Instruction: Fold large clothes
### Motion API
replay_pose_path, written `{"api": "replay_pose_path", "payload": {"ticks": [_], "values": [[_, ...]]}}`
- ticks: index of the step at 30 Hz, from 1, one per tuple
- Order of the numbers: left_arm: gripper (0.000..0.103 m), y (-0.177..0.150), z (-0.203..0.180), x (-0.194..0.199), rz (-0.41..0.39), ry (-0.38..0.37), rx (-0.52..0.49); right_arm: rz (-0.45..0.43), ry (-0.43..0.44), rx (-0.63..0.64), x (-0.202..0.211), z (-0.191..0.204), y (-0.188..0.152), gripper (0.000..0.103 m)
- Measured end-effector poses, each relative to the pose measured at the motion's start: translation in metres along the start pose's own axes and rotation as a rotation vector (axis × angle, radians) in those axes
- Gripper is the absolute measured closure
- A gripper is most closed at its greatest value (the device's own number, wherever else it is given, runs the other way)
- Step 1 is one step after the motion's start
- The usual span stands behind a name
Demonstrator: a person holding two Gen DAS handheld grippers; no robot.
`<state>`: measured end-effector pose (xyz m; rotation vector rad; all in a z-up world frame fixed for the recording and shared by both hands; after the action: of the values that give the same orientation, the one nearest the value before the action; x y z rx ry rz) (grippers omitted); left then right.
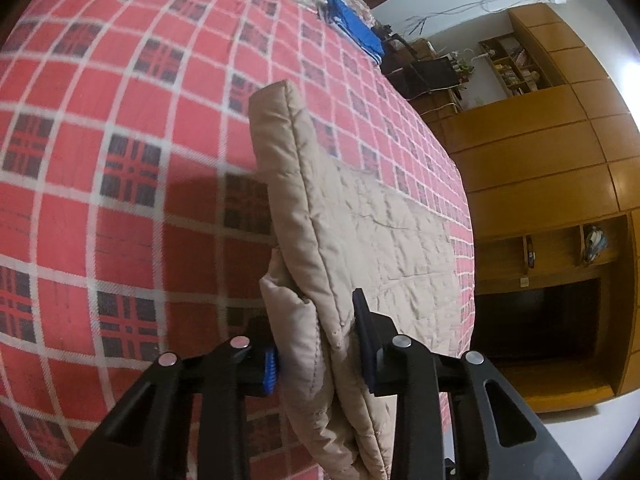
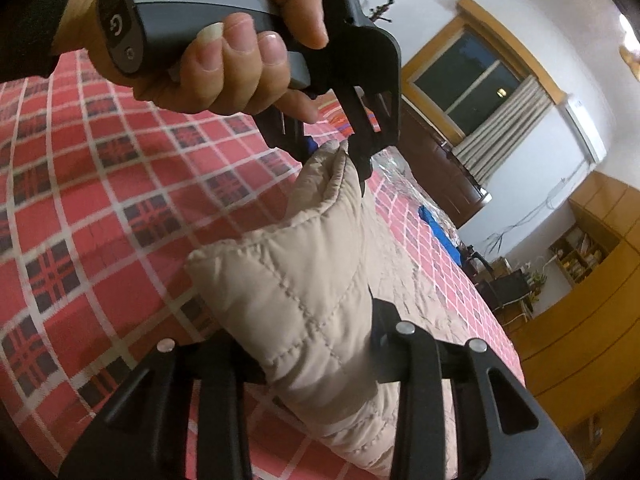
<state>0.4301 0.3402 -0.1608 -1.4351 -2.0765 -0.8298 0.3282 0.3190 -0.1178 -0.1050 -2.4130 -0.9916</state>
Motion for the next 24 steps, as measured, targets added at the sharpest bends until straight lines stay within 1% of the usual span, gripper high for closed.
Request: {"api": "replay_pose_path", "payload": {"ticks": [11,15,24], "values": [[0.074,0.003,-0.079,0.015,-0.017,0.068,-0.109,-0.042,-0.027,-0.159,0.022,-0.047,0.000,0.072],[0.074,0.004,-0.108,0.015,-0.022,0.087,-0.147,-0.054,-0.039,-0.210,0.029,-0.061,-0.003,0.072],[0.075,0.005,-0.156,0.008,-0.024,0.122,-0.204,-0.080,-0.066,-0.305,0.042,-0.091,-0.015,0.073]]}}
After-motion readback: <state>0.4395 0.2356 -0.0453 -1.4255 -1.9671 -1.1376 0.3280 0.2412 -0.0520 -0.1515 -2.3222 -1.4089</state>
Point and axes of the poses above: each gripper's, at about its wrist camera, not at the fingertips, and x roughly against the way its jaws point, z to its left, y to its top, the point moved 1 cm from there along -x, roughly the way its jaws point, and after that the axes turned 3 degrees about -z, right-handed, at the moved point
